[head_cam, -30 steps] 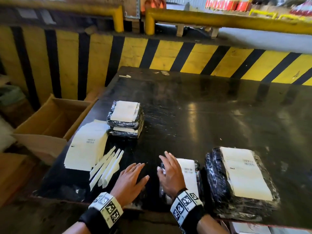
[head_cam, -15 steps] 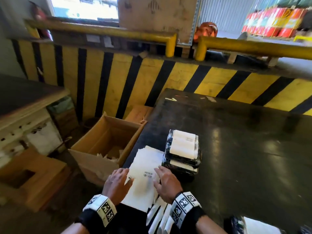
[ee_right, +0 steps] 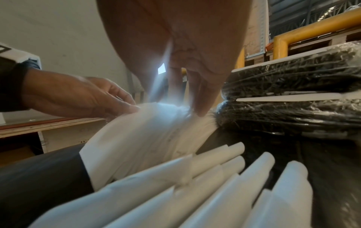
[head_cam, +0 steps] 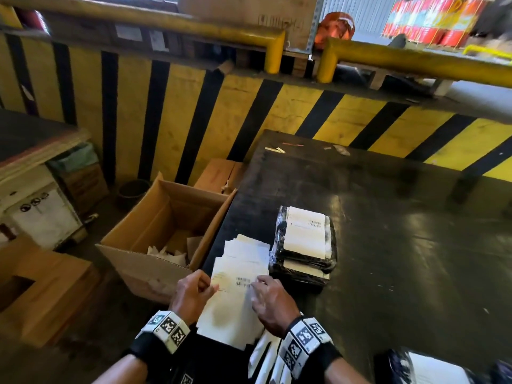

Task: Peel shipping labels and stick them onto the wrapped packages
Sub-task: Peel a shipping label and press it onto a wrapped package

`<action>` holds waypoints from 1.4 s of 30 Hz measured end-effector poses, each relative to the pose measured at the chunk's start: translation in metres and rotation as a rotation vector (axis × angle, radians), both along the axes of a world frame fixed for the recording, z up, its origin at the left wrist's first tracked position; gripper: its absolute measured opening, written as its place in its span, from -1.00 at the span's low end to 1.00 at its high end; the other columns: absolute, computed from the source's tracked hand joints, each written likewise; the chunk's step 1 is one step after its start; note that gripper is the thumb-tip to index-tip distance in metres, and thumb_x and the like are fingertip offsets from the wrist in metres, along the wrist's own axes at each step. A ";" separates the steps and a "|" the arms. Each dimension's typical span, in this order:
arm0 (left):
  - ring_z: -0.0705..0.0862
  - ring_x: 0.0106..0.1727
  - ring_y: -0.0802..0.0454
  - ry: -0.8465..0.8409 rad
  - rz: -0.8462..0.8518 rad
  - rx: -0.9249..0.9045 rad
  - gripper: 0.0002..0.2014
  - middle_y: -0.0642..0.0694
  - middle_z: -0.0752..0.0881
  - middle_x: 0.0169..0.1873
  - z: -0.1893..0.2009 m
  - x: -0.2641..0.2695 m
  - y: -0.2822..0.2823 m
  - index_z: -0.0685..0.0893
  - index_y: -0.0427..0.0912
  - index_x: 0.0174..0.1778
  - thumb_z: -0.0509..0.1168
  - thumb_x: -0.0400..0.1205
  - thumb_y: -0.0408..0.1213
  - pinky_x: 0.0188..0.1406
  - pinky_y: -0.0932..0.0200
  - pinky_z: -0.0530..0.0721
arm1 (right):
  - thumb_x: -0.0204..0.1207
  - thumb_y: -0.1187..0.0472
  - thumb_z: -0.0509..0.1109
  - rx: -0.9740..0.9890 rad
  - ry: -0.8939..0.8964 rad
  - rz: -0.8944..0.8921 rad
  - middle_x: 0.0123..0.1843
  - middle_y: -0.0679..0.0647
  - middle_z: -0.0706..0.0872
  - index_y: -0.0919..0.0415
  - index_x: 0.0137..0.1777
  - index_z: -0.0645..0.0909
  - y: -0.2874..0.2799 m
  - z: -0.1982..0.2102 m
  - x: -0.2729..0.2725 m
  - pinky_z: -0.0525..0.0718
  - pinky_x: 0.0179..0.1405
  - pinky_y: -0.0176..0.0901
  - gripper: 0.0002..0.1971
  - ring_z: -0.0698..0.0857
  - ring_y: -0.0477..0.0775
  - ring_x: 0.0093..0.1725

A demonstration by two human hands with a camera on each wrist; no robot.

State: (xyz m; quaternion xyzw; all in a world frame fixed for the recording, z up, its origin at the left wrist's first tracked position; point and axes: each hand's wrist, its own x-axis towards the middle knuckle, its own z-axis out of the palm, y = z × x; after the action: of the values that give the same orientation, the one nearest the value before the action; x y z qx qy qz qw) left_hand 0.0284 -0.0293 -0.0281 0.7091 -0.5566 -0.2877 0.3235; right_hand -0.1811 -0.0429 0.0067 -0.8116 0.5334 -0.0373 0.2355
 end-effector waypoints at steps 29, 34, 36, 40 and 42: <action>0.81 -0.14 0.02 0.785 -0.099 -0.237 -0.79 -0.24 0.79 -0.07 0.137 0.000 -0.004 0.66 -0.42 0.06 0.31 0.60 -0.35 -0.34 0.27 0.74 | 0.52 0.37 0.42 0.247 -0.962 -0.217 -0.20 0.26 0.79 0.46 -0.13 0.69 0.046 0.100 -0.019 0.73 -0.08 -0.17 -0.89 0.74 0.11 -0.19; 0.81 -0.21 0.09 0.766 -0.066 -0.229 -0.79 -0.19 0.79 -0.10 0.140 -0.001 -0.008 0.67 -0.35 0.05 0.34 0.58 -0.30 -0.39 0.29 0.74 | 0.50 0.43 0.42 0.281 -1.004 -0.193 -0.19 0.27 0.81 0.28 -0.19 0.72 0.049 0.105 -0.020 0.75 -0.11 -0.19 -0.90 0.74 0.15 -0.19; 0.80 -0.24 0.11 0.760 -0.054 -0.233 -0.80 -0.18 0.79 -0.12 0.141 -0.002 -0.008 0.68 -0.33 0.04 0.35 0.57 -0.29 -0.40 0.30 0.73 | 0.50 0.44 0.41 0.286 -1.023 -0.178 -0.21 0.22 0.81 0.28 -0.19 0.73 0.048 0.107 -0.019 0.75 -0.10 -0.17 -0.89 0.75 0.13 -0.20; 0.73 -0.24 0.10 0.650 -0.012 -0.200 -0.74 -0.19 0.76 -0.14 0.134 0.001 -0.015 0.68 -0.38 0.07 0.38 0.55 -0.28 -0.39 0.35 0.66 | 0.51 0.45 0.40 0.255 -1.081 -0.142 -0.23 0.25 0.79 0.49 -0.11 0.71 0.045 0.111 -0.017 0.73 -0.12 -0.20 -0.92 0.75 0.09 -0.22; 0.71 -0.11 0.03 0.446 -0.015 -0.174 -0.70 -0.15 0.75 -0.11 0.129 0.004 -0.018 0.68 -0.30 0.11 0.44 0.53 -0.23 -0.24 0.23 0.69 | 0.51 0.42 0.41 0.236 -1.107 -0.122 -0.22 0.24 0.80 0.43 -0.11 0.73 0.042 0.114 -0.016 0.72 -0.12 -0.18 -0.92 0.75 0.09 -0.22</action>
State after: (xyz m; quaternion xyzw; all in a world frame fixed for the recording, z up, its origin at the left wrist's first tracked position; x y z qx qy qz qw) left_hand 0.0324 -0.0475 0.1014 0.5933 -0.4994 -0.3906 0.4960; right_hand -0.1966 -0.0012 0.1209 -0.6067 0.3770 -0.4107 0.5666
